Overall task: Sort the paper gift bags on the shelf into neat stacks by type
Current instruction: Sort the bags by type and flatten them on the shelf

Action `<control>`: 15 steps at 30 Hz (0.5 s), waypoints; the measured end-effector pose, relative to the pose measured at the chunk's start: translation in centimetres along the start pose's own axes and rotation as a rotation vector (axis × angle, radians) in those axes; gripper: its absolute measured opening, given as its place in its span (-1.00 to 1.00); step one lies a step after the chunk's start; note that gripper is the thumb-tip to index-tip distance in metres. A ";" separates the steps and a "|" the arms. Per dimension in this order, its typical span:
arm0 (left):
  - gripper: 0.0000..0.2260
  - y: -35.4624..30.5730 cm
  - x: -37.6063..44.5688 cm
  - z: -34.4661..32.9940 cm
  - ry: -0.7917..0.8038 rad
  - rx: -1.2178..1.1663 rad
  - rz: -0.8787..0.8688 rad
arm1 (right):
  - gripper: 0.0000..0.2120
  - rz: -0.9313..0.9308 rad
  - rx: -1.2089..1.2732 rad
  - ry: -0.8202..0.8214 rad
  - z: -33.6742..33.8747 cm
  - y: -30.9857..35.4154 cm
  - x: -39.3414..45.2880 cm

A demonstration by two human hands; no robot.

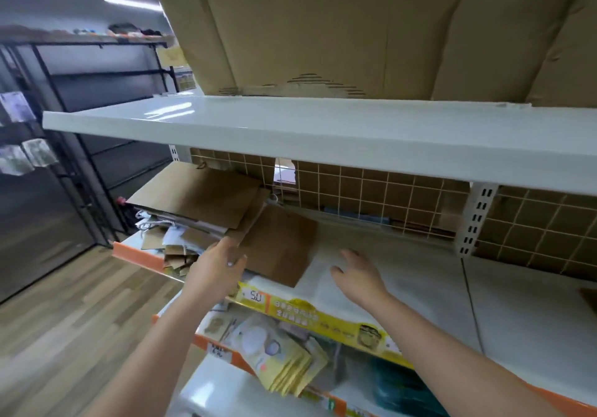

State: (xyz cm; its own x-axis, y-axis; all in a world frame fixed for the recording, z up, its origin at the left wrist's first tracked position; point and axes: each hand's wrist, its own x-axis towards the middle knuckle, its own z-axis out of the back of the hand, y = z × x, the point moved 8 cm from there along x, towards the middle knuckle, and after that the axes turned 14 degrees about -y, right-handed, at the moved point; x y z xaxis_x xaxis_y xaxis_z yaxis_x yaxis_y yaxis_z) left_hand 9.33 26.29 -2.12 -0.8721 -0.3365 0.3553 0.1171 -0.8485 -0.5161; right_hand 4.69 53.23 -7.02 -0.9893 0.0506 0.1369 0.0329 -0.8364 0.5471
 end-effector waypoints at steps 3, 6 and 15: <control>-0.67 2.9 2.5 0.8 -0.012 0.027 0.047 | -0.55 0.016 -0.017 0.020 -1.7 3.1 1.5; -0.72 5.3 5.1 1.3 -0.007 0.042 0.056 | -0.57 0.042 -0.004 0.002 -3.0 5.6 2.9; -0.67 10.8 14.3 2.0 0.028 0.174 -0.024 | -0.57 -0.003 0.016 -0.061 -7.1 11.3 6.7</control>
State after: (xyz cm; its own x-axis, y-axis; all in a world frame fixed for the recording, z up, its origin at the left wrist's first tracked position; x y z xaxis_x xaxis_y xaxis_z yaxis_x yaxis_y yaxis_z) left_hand -0.95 11.50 -1.08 -0.8883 -0.3059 0.3424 0.1747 -0.9148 -0.3641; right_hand -2.58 40.21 -5.74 -0.9788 0.0868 0.1854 0.0328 -0.8275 0.5606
